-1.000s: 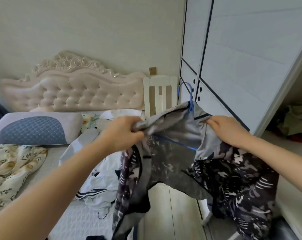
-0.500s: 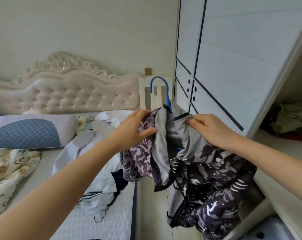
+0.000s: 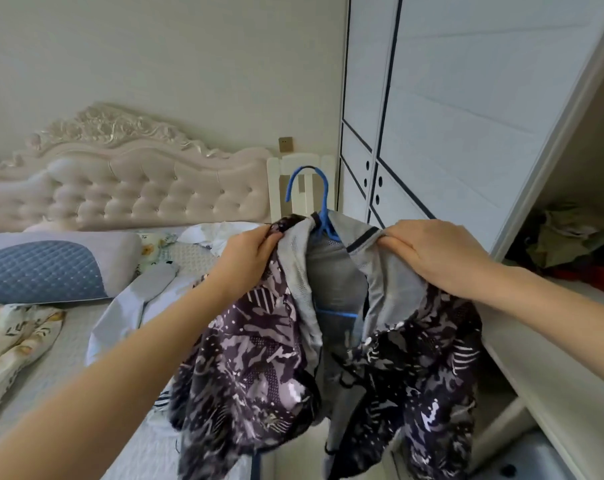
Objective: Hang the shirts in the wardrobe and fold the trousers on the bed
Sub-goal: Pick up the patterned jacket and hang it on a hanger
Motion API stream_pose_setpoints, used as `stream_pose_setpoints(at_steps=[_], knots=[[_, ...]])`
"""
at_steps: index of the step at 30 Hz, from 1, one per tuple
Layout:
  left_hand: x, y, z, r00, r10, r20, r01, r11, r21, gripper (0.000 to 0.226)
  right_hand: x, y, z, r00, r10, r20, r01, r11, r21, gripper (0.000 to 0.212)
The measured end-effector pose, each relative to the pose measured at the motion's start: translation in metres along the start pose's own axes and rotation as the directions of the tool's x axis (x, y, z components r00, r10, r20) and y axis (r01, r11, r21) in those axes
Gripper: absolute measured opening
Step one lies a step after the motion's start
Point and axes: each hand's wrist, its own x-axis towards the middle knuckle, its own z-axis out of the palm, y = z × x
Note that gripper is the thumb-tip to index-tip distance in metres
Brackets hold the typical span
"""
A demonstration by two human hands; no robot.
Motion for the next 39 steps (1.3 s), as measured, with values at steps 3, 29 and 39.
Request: stream_pose_setpoints(at_steps=[3, 29, 39], knots=[[0.007, 0.001, 0.005, 0.994, -0.101, -0.048, 0.102, 0.995, 0.006, 0.028, 0.000, -0.022, -0.006, 0.993, 0.001, -0.115, 0.020, 0.984, 0.176, 0.050], [0.015, -0.011, -0.048, 0.964, -0.262, 0.048, 0.250, 0.828, -0.501, 0.040, 0.013, 0.016, 0.014, 0.918, 0.386, -0.088, -0.303, 0.827, 0.474, 0.014], [0.018, -0.018, -0.049, 0.963, -0.194, -0.186, 0.129, 0.940, -0.315, 0.032, -0.009, 0.001, 0.005, 0.959, 0.104, 0.264, -0.214, 0.876, 0.433, 0.039]])
